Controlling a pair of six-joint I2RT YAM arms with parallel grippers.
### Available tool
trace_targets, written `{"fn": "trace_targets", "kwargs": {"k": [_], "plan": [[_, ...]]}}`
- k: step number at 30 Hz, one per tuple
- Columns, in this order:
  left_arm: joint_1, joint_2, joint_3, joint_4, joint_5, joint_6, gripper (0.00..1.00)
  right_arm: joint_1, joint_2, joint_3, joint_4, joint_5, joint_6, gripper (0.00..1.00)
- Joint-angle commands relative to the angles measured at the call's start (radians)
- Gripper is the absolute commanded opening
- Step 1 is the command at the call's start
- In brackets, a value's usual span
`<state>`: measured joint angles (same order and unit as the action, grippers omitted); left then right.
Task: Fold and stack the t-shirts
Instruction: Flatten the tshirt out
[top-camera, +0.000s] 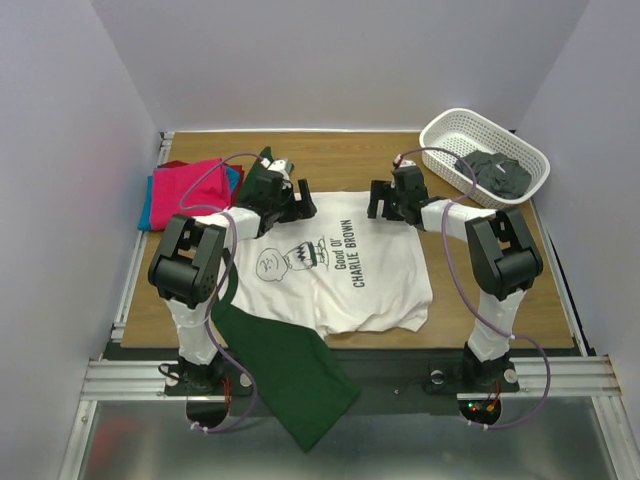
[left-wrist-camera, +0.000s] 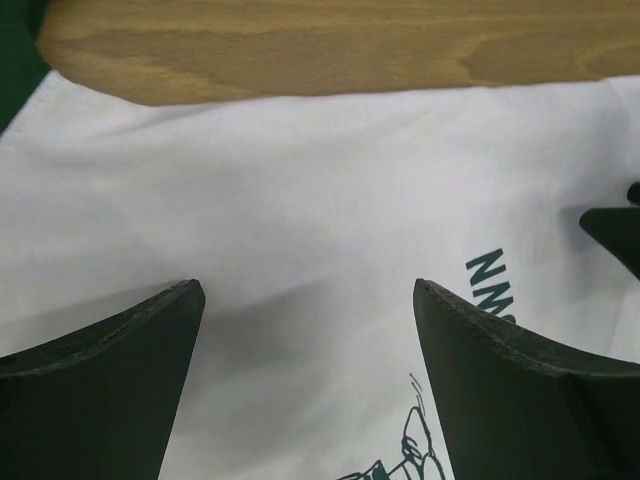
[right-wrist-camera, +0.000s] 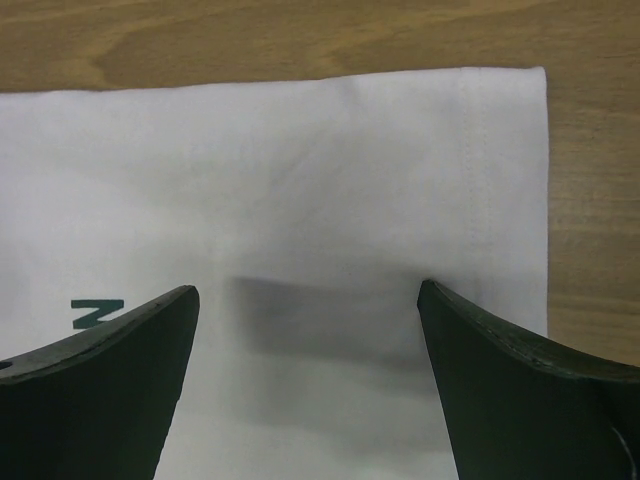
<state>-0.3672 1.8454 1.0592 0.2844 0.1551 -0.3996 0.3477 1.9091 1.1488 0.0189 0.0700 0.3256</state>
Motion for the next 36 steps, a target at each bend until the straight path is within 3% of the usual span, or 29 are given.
{"fn": "trace_targets", "kwargs": {"k": [1, 19, 28, 33, 36], "plan": [[-0.015, 0.046, 0.062, 0.055, 0.05, -0.002, 0.98, -0.042, 0.057, 0.014, -0.111, 0.037, 0.006, 0.98], [-0.056, 0.296, 0.378, 0.009, 0.107, -0.015, 0.98, -0.184, 0.18, 0.187, -0.175, 0.007, -0.036, 0.98], [-0.049, 0.455, 0.738, -0.183, 0.044, 0.074, 0.97, -0.208, 0.248, 0.342, -0.229, -0.045, -0.051, 0.98], [-0.07, 0.364, 0.797, -0.171, 0.055, 0.11, 0.97, -0.205, 0.121, 0.319, -0.218, -0.131, -0.091, 0.97], [-0.096, 0.25, 0.713, -0.137, 0.003, 0.13, 0.97, -0.19, -0.015, 0.251, -0.208, -0.134, -0.114, 0.97]]}}
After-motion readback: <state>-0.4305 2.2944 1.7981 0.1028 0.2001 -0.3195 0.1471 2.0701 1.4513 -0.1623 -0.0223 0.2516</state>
